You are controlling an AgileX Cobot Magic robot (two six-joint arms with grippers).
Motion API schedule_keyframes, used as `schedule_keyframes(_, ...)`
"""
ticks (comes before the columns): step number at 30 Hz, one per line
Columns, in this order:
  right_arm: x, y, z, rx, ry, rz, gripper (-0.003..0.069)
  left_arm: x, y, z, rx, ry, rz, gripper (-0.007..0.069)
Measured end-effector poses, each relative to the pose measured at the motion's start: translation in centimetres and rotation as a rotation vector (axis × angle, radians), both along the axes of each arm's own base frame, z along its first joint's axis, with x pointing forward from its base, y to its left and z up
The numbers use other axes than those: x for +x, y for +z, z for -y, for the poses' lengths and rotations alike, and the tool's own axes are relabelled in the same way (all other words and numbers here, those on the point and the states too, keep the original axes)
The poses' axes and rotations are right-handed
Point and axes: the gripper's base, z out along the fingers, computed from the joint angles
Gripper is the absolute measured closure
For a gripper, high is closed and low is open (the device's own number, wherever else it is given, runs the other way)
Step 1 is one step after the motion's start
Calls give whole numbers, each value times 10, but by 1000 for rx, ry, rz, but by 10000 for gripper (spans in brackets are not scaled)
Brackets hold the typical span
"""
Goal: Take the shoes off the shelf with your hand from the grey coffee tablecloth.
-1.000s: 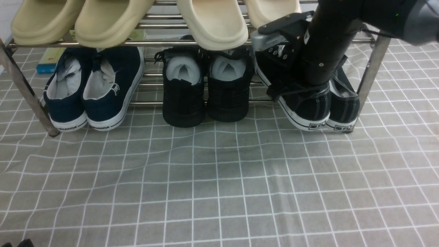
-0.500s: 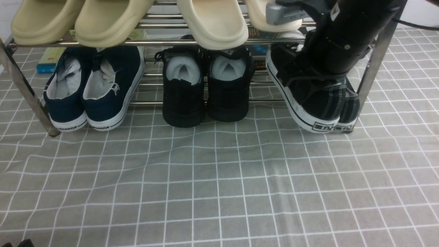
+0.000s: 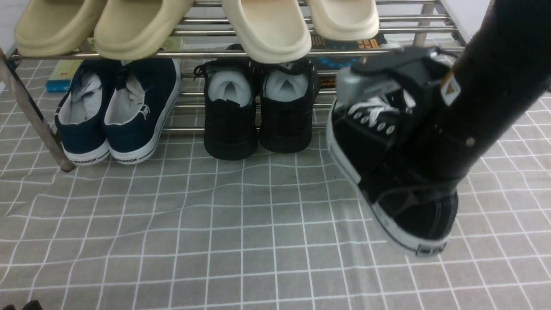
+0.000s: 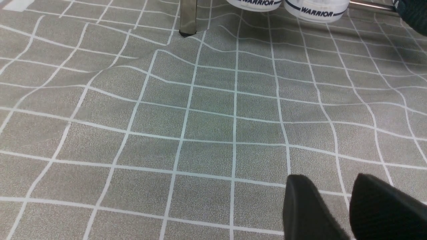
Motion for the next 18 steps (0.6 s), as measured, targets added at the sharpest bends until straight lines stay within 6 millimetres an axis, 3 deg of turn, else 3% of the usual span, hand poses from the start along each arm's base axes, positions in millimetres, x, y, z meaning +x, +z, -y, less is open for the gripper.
schedule_keyframes(3, -19, -24, -10, -41, 31, -71, 634, 0, 0, 0, 0, 0, 0, 385)
schedule_keyframes(7, -26, -42, -14, -42, 11, -94, 634, 0, 0, 0, 0, 0, 0, 385)
schedule_keyframes(18, 0, -69, -24, -18, -139, 42, 623, 0, 0, 0, 0, 0, 0, 385)
